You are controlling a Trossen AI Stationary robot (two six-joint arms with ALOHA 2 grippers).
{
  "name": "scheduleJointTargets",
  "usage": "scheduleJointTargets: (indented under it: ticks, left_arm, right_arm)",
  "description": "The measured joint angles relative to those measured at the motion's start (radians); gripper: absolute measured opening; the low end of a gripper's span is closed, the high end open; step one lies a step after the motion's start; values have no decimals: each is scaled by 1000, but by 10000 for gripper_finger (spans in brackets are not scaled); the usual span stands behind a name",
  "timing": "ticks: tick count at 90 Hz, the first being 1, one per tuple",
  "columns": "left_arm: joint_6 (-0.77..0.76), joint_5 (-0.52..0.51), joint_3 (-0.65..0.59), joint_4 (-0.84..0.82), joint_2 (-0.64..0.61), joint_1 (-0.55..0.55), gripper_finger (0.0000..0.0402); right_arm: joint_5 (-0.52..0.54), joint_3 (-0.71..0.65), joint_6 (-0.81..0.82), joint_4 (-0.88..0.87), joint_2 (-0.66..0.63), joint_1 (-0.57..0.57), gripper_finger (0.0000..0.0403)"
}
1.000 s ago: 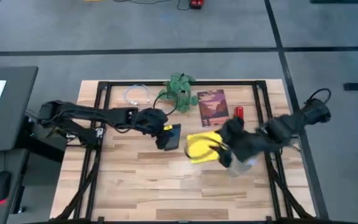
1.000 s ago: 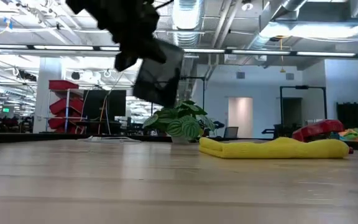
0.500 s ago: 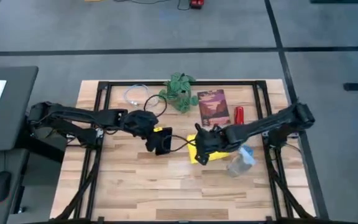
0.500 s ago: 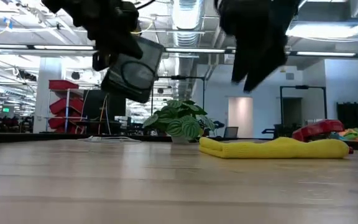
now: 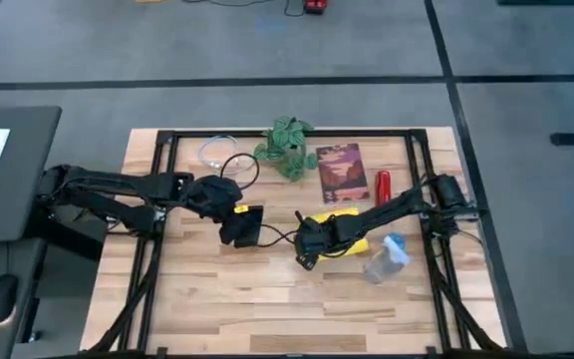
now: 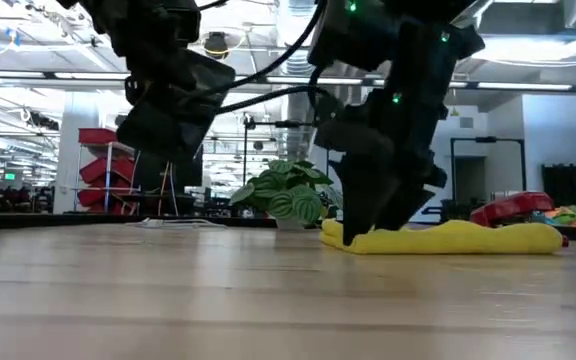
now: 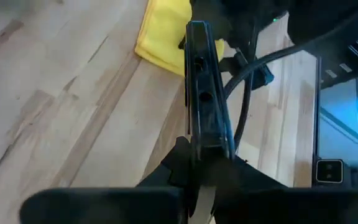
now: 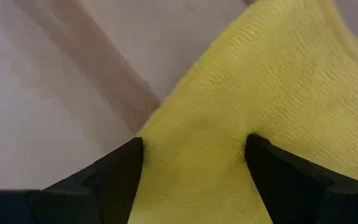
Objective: Apply microfiber cloth
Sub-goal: Wipe the front of the cellphone with the yellow microfiber cloth
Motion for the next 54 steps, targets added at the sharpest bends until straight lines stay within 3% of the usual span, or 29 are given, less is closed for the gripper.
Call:
scheduleJointTargets:
  ticks: [26,36,54]
  left_arm:
    - [-48,-5,0,-7,-4,0,10]
    - [-79,-7,0,0,-4,0,10]
    - [-151,-63,0,17,-4,1,11]
  right_arm:
    - [-93,-2,39,61,17,-18,19]
    - [-96,-10,26,101,-48,-32,9]
    - [106,-6,-41,190,-283,-48,3]
